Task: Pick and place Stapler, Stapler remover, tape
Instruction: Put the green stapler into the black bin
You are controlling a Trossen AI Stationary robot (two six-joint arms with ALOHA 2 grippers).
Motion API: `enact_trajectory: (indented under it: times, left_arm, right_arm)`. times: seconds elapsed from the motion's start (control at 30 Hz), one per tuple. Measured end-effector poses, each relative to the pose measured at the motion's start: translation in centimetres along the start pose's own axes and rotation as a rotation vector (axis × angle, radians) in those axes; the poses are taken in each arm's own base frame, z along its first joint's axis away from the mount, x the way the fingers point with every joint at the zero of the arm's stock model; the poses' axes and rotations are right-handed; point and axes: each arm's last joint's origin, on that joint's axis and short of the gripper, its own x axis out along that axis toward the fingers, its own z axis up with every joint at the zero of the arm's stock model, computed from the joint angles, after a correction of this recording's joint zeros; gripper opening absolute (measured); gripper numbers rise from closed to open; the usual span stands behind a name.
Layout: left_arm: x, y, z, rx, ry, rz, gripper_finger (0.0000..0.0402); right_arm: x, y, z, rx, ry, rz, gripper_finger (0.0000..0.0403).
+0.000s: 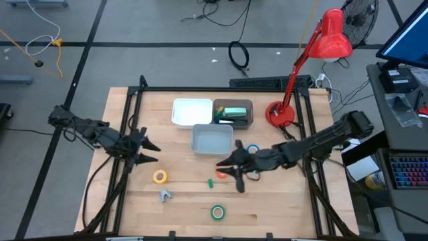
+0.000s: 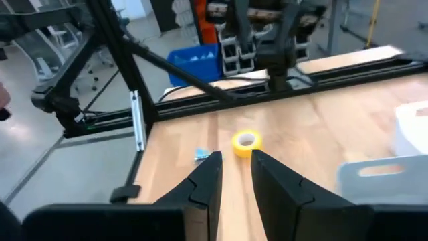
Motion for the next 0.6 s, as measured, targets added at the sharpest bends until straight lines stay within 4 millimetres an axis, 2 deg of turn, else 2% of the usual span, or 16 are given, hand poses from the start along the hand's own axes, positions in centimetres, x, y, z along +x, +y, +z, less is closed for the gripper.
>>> enact_trajectory:
  times: [0.33, 0.6]
  left_arm:
    - [-1.6, 0.9, -1.4, 0.098, 0.027, 0.032, 0.0214]
    - [-3.8, 1.7, -1.8, 0.129, -0.057, 0.014, 0.0214]
  right_arm:
    - [3.5, 3.4, 0.0, 0.080, 0.047, -0.065, 0.0073]
    - [6.3, 5.1, 0.1, 0.159, 0.144, -0.108, 0.0073]
